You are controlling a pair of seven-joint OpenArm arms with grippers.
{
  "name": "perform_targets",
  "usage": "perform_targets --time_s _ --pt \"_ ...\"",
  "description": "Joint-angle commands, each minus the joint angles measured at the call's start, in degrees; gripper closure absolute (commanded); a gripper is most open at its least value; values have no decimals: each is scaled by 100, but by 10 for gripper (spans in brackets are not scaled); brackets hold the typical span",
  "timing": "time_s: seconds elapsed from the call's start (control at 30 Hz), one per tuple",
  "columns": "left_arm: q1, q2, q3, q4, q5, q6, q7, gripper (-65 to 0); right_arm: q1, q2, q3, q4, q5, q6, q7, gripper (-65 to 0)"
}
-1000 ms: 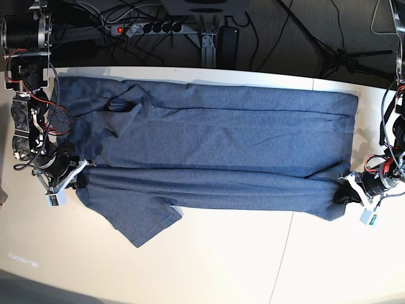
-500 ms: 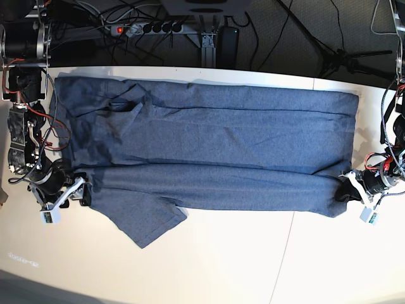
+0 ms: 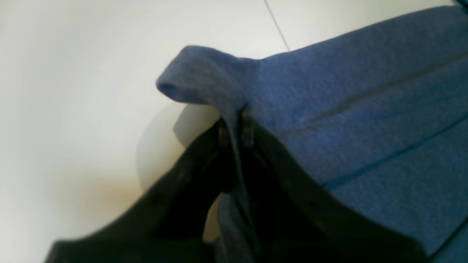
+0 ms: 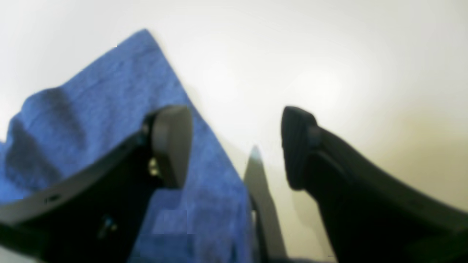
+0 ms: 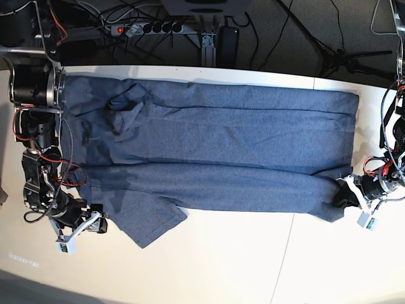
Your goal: Fold the T-shirt properly
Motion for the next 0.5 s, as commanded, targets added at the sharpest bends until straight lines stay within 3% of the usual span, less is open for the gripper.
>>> perform_targets --time_s 0.0,0.23,0.47 --pt "-153 -116 -39 76 -81 -10 -96 0 354 4 39 -90 -28 326 151 -388" --pt "-155 -118 -39 76 -79 -10 -50 0 675 -122 39 -1268 -133 326 138 -388" --pt "-155 -116 -39 76 -79 -10 -52 0 673 -175 39 -1567 -142 332 136 -388"
